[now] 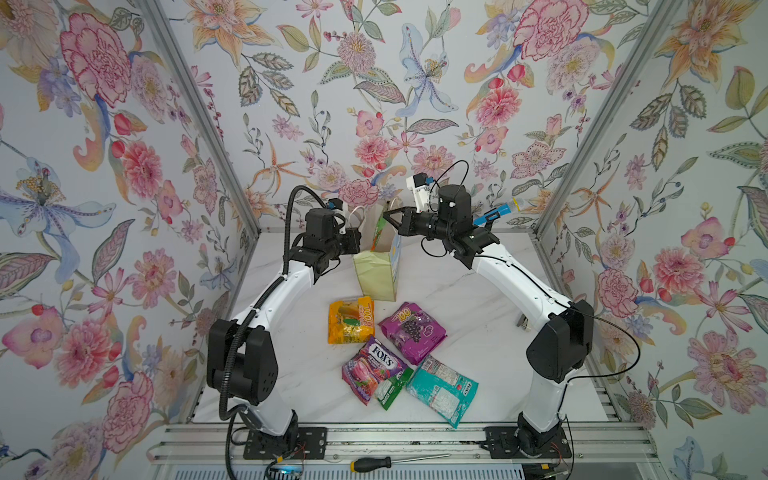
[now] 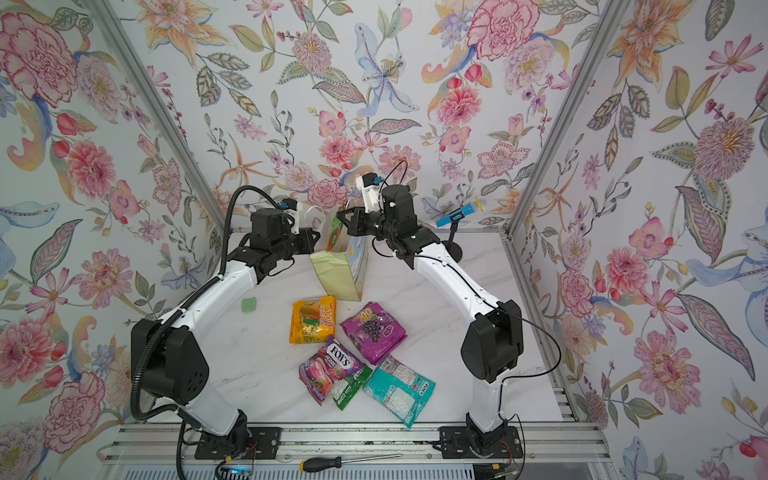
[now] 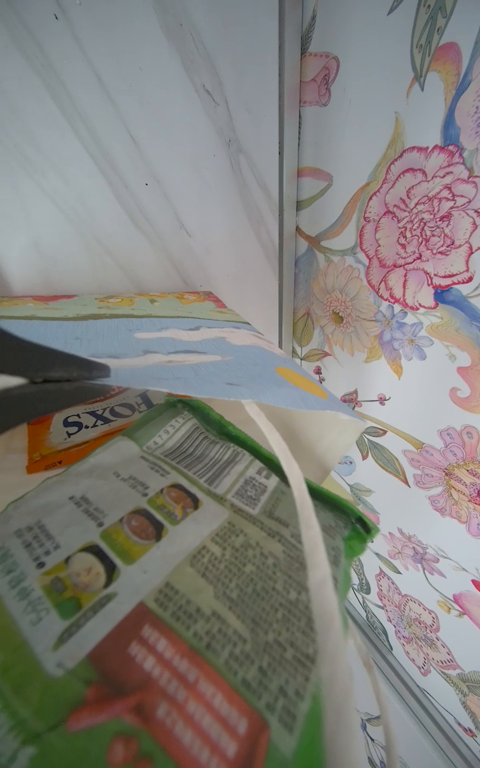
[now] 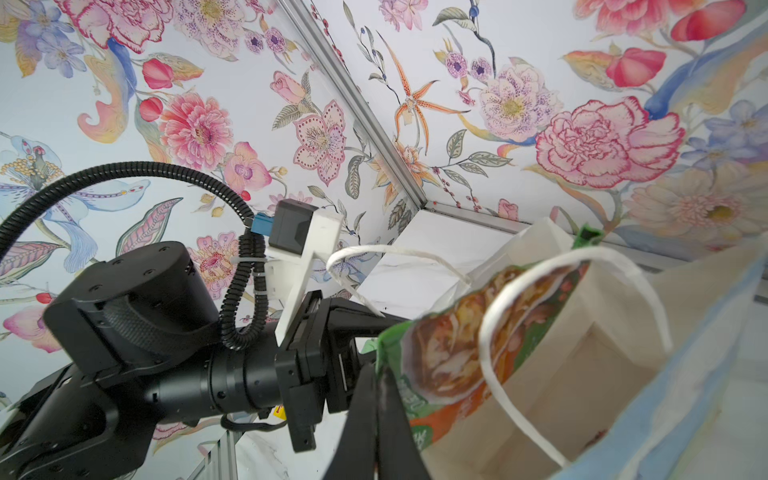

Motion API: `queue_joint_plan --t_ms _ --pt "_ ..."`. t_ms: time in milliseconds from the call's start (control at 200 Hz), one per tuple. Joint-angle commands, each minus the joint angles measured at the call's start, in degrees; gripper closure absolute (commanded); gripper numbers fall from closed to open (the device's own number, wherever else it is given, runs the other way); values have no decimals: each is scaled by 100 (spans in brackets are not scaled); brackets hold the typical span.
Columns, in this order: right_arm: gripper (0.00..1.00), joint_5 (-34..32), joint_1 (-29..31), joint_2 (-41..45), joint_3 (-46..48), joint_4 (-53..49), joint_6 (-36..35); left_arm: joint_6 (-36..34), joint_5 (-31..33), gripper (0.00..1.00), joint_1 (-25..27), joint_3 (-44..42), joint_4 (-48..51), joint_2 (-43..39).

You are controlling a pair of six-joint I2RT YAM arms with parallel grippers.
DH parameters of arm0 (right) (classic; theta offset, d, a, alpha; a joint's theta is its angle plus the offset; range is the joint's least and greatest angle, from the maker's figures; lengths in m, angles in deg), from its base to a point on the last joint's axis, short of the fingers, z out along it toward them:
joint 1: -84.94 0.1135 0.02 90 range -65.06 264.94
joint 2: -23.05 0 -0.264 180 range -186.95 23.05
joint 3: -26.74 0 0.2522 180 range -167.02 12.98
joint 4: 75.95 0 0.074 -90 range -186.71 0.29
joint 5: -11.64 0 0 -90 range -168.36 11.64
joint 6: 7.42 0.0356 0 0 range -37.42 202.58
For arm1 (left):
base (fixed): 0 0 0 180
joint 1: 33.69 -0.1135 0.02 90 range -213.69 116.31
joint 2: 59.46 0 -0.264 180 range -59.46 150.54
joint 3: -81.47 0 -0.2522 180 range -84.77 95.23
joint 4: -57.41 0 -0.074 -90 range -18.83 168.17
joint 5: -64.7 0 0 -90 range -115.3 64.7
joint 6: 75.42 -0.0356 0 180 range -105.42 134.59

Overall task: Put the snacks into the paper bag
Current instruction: 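Lower the green pack into the paper bag and open the right gripper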

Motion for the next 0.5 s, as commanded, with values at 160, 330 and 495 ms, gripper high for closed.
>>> queue_joint_plan --t_ms 160,330,495 --pt "100 235 47 -310 -135 -8 69 19 -5 100 -24 -4 -2 -115" --pt "100 401 99 -659 -660 -291 20 20 11 100 -21 -13 8 -157" --pt "100 293 102 -776 -866 -320 11 29 15 100 -27 -28 8 -178"
